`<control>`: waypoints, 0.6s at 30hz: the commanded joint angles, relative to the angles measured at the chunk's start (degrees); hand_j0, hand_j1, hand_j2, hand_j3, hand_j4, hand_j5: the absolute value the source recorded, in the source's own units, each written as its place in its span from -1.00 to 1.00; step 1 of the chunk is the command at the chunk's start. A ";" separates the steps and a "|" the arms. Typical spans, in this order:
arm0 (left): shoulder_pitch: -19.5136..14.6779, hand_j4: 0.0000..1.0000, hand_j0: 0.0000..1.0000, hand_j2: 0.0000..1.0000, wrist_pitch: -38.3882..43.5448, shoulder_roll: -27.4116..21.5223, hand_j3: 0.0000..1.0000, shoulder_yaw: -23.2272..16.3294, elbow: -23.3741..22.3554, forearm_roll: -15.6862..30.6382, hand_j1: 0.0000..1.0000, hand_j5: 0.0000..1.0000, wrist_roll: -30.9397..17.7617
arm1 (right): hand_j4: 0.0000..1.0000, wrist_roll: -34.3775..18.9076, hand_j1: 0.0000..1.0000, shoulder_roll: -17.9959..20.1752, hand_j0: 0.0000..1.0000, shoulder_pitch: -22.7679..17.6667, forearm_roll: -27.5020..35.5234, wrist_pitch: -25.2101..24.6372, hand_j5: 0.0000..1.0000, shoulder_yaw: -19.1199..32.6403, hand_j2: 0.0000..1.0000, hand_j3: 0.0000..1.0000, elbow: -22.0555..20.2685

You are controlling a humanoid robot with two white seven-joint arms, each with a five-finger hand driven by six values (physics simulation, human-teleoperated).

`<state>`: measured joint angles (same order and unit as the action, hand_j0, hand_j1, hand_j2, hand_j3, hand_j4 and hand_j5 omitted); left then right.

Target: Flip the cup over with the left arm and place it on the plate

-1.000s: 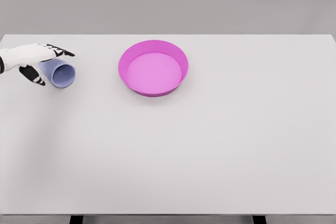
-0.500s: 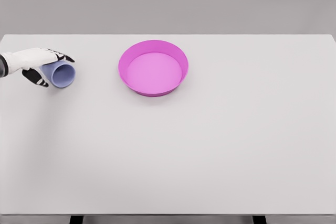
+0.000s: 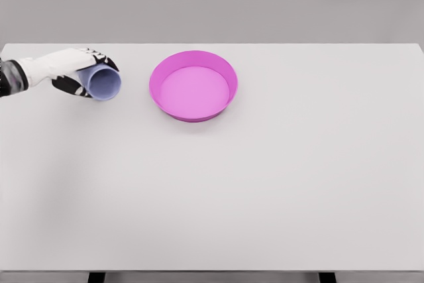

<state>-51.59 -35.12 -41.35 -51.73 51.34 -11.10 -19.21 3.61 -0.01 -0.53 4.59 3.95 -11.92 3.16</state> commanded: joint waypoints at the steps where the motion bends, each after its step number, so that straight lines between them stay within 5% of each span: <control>1: 0.09 0.03 0.03 0.03 0.12 -0.58 0.03 0.13 3.85 7.66 0.03 0.03 0.84 | 1.00 -0.01 1.00 0.01 1.00 0.00 -0.02 0.00 1.00 -0.03 1.00 1.00 0.01; 6: 1.05 -0.11 -0.11 -0.11 0.12 -0.49 -0.11 -3.73 6.93 23.22 -0.11 -0.11 0.93 | 1.00 -0.01 1.00 0.01 1.00 0.00 -0.02 0.00 1.00 -0.04 1.00 1.00 0.01; 10: 1.05 -0.14 -0.14 -0.14 0.12 -1.72 -0.14 -10.23 15.80 39.83 -0.14 -0.14 1.37 | 1.00 -0.01 1.00 0.01 1.00 0.00 -0.02 0.00 1.00 -0.04 1.00 1.00 0.01; 18: 0.35 -0.15 -0.15 -0.15 0.12 -2.69 -0.15 -15.33 22.58 59.52 -0.15 -0.15 1.37 | 1.00 -0.01 1.00 0.01 1.00 0.00 -0.02 0.00 1.00 -0.04 1.00 1.00 0.01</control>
<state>-51.41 -35.08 -43.87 -65.65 72.76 42.41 -17.91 3.61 -0.01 -0.53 4.58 3.95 -11.94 3.16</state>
